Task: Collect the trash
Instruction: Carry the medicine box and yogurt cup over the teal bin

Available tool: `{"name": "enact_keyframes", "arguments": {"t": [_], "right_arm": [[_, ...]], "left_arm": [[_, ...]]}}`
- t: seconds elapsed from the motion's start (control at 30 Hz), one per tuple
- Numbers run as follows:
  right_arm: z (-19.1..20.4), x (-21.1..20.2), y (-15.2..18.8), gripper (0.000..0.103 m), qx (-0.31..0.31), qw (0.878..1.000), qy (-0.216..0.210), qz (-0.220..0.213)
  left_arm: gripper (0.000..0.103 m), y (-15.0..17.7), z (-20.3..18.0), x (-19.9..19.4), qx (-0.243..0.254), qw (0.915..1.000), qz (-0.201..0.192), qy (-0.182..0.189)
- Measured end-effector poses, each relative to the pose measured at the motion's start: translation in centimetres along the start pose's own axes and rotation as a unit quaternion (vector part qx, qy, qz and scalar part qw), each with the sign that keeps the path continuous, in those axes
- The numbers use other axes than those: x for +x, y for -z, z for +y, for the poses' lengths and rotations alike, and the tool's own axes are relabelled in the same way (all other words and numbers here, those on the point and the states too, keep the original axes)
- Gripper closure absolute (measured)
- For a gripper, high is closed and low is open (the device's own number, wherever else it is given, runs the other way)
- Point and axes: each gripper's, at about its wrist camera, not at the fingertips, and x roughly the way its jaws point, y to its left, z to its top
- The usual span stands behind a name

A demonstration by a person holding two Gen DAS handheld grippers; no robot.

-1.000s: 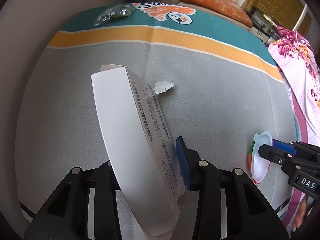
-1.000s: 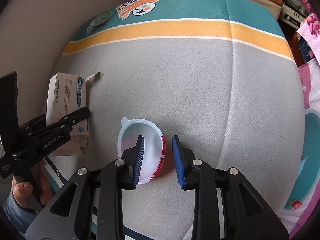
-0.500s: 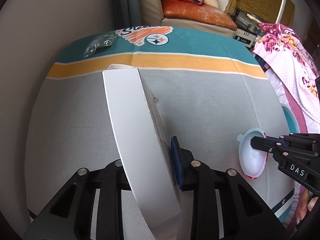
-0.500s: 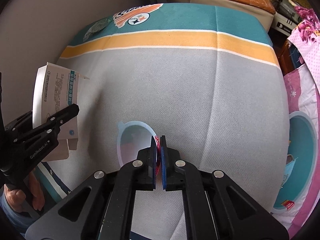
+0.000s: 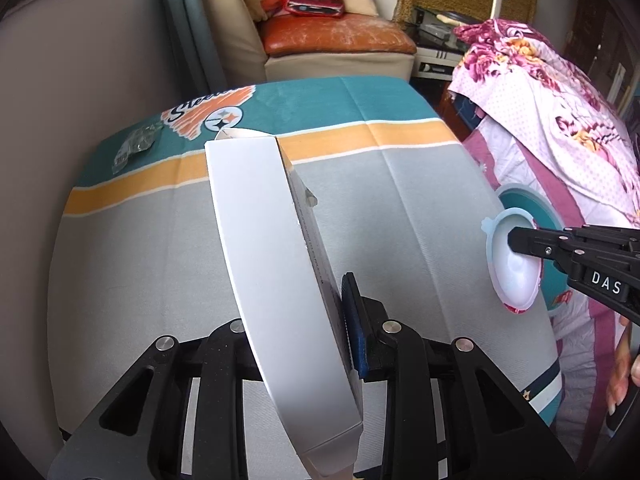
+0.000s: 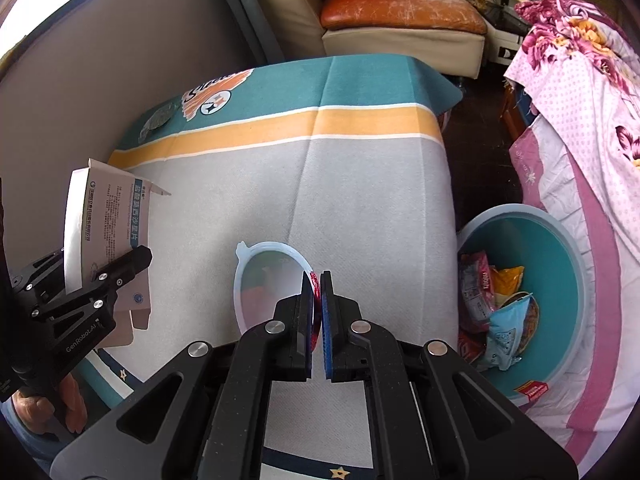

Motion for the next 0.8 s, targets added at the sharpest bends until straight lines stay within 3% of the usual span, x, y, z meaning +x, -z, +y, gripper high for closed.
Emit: {"name": "enact_keyframes", "arguments": {"t": [0.27, 0.8], "right_arm": [[-6.3, -3.4, 1.4, 0.099, 0.042, 0.998, 0.013, -0.035], [-16.4, -6.8, 4.7, 0.099, 0.109, 0.992, 0.041, -0.058]], "left_arm": [[0.074, -0.9, -6.6, -0.5, 0.056, 0.9984, -0.007, 0.01], [0.074, -2.4, -17.1, 1.4, 0.119, 0.9912, 0.01, 0.058]]}}
